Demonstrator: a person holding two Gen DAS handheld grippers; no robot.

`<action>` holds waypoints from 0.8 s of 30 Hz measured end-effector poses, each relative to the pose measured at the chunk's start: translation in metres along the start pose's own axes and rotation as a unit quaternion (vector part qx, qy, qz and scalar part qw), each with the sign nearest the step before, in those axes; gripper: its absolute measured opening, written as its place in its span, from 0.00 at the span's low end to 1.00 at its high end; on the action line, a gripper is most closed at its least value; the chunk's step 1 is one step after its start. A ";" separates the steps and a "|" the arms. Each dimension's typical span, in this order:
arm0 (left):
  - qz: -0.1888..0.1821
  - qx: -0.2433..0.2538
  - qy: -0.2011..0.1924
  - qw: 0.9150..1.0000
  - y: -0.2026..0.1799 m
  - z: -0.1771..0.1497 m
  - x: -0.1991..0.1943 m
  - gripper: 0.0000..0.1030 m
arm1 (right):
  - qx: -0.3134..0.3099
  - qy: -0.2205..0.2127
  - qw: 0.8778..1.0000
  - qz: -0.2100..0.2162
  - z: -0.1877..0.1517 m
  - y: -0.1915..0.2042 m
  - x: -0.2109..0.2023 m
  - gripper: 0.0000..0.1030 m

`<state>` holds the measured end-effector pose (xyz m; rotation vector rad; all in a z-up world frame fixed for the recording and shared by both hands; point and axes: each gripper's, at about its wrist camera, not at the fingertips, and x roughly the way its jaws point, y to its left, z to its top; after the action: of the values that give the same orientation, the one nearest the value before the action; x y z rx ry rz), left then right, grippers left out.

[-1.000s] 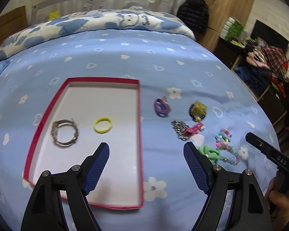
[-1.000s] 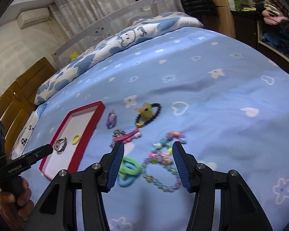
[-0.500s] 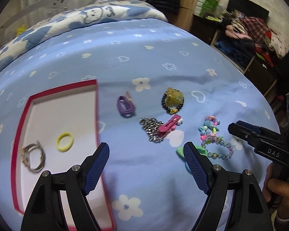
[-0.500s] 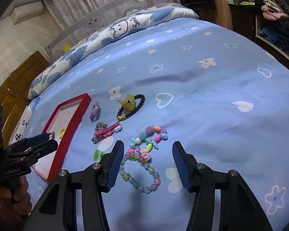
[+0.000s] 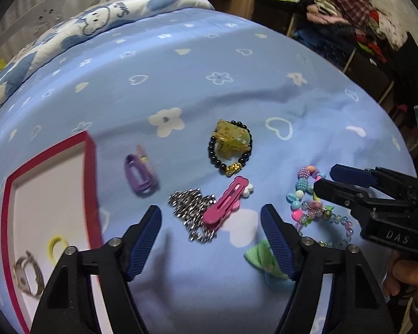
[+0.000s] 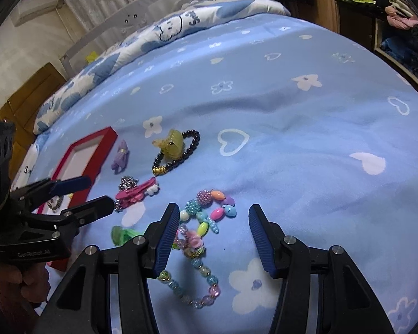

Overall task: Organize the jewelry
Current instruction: 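Move the left gripper to the pink clip while the right gripper nears the bracelet, then grasp the pink clip with the left gripper while the right gripper grasps the beaded bracelet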

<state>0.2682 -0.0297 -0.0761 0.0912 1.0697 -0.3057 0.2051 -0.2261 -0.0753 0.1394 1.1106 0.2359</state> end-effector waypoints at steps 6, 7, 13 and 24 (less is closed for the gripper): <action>-0.002 0.032 0.027 0.999 -0.011 0.011 0.028 0.51 | -0.016 0.017 1.000 -0.009 0.001 0.002 0.012 0.30; -0.002 0.037 0.031 0.999 -0.013 0.013 0.033 0.45 | -0.017 0.017 1.000 -0.009 0.000 0.002 0.013 0.26; -0.014 0.046 0.035 0.998 -0.016 0.019 0.043 0.17 | -0.009 0.013 1.000 -0.008 0.000 -0.002 0.012 0.09; -0.051 0.002 -0.015 0.999 0.002 0.008 -0.003 0.17 | -0.002 -0.034 0.999 0.017 0.007 0.007 -0.018 0.09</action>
<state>0.2745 -0.0289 -0.0698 0.0342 1.0453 -0.4004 0.2026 -0.2244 -0.0550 0.1618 1.0411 0.2615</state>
